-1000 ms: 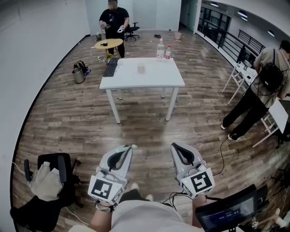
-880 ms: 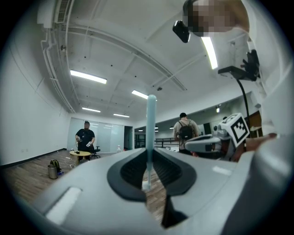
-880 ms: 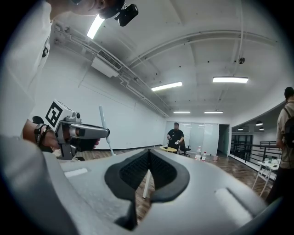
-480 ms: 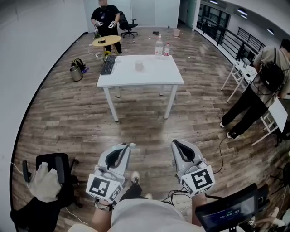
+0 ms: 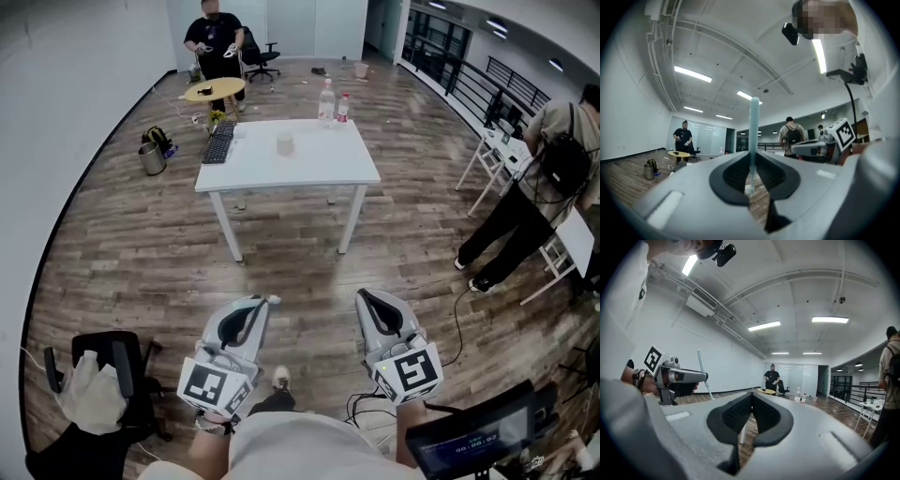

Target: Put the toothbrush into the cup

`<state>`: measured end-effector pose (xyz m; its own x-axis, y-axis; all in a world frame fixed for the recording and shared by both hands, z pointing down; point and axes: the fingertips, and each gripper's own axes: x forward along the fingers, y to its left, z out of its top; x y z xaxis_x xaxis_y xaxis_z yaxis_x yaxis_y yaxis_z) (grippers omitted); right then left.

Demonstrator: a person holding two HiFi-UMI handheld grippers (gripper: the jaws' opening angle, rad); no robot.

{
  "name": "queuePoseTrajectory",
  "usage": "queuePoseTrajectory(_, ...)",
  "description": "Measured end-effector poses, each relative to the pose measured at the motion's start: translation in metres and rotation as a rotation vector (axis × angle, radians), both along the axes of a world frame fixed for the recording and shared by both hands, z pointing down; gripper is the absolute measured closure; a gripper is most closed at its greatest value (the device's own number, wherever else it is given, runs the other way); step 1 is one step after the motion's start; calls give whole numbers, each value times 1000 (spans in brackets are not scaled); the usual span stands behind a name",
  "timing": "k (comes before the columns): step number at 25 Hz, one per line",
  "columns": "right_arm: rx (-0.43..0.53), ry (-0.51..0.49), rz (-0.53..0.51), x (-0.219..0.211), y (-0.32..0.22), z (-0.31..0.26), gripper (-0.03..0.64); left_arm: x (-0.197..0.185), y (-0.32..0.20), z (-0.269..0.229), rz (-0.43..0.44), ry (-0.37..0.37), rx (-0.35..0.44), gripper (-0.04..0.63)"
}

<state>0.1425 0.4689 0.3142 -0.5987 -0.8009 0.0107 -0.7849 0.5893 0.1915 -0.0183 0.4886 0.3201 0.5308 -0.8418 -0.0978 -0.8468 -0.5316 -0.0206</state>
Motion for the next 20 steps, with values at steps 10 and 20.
queuePoseTrajectory(10, -10, 11, 12, -7, -45, 0, 615, -23, -49, 14, -8, -11, -22, 543)
queuePoseTrajectory(20, -28, 26, 15, -24, -86, 3, 615, -24, -96, 0, 46, -29, 3, 543)
